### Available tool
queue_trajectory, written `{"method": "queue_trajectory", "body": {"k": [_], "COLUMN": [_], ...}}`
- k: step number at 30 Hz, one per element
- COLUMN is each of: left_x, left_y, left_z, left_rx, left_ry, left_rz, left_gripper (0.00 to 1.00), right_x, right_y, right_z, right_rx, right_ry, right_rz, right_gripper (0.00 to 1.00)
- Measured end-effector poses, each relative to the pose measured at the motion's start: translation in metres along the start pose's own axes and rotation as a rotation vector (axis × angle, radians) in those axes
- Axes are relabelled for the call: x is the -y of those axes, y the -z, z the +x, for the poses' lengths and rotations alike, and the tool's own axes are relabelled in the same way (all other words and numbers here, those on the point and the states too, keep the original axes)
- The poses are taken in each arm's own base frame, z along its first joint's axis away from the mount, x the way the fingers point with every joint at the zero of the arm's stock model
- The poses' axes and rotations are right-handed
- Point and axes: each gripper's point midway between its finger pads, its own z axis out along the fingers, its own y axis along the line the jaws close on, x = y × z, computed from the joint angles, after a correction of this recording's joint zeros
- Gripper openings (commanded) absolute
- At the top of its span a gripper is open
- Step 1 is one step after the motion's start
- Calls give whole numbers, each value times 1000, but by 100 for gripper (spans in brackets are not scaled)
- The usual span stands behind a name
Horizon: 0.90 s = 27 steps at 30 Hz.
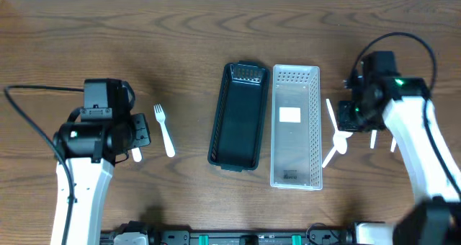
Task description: Pack container
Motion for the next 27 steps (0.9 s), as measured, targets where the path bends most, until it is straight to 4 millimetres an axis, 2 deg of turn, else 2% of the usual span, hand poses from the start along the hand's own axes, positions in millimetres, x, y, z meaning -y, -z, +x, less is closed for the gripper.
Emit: {"method": "queue_trajectory", "body": {"k": [4, 10, 18, 27], "left_x": [0, 0, 0, 0], "left_y": [-4, -5, -5, -5], "left_z": [1, 2, 2, 2], "left_rx": [-21, -26, -27, -27], "left_ry": [-2, -6, -6, -6], "left_rz": [-4, -6, -6, -6], "left_gripper": [19, 19, 19, 20], "right_x": [-8, -44, -74, -80], "right_y": [-30, -56, -62, -60], "right_z": [-6, -14, -34, -52], "right_rx": [-62, -80, 3, 79], "right_ry": [10, 93, 161, 162], "right_rz": [-23, -119, -201, -216], "right_gripper": [5, 7, 9, 11]}}
